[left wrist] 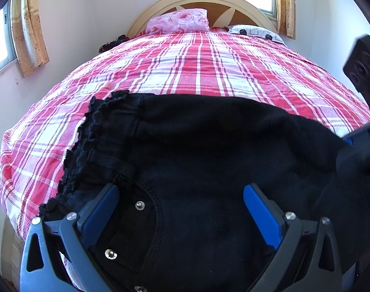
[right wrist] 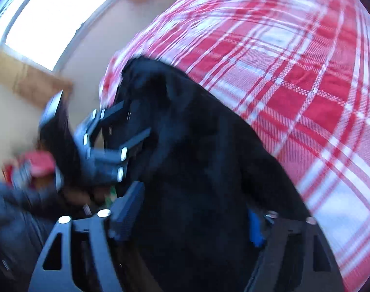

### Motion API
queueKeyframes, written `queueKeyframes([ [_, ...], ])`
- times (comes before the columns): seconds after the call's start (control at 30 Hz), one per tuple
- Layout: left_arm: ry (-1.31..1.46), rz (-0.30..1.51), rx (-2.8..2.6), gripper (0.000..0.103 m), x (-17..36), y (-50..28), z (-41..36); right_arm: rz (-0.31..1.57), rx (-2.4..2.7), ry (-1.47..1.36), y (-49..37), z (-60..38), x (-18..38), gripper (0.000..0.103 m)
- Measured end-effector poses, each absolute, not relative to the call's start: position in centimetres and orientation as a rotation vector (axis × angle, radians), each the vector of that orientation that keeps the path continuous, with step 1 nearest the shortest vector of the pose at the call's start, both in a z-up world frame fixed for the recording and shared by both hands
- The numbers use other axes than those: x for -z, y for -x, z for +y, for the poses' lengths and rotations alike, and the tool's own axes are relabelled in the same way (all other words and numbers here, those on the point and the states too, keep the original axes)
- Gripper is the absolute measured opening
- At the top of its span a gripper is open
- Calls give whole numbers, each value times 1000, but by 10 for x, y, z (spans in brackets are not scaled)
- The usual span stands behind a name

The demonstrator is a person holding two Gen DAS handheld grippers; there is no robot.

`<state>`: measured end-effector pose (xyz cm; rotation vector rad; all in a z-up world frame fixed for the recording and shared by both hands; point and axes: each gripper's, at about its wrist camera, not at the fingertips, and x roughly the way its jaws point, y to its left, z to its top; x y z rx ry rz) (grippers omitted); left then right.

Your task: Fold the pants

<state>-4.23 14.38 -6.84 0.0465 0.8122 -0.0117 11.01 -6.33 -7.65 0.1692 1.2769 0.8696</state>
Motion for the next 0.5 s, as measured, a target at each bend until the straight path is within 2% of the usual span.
queueKeyframes([
  [0.17, -46, 813, 13, 103, 69, 42, 143, 1157, -893, -561, -141, -122, 53, 80],
  [0.27, -43, 816, 11, 103, 69, 42, 144, 1087, -896, -849, -159, -163, 57, 80],
  [0.4, -46, 824, 22, 103, 69, 42, 146, 950, -754, -901, -169, -197, 68, 79],
  [0.5, -52, 823, 27, 103, 69, 43, 145, 952, -684, -886, -169, -215, 63, 78],
])
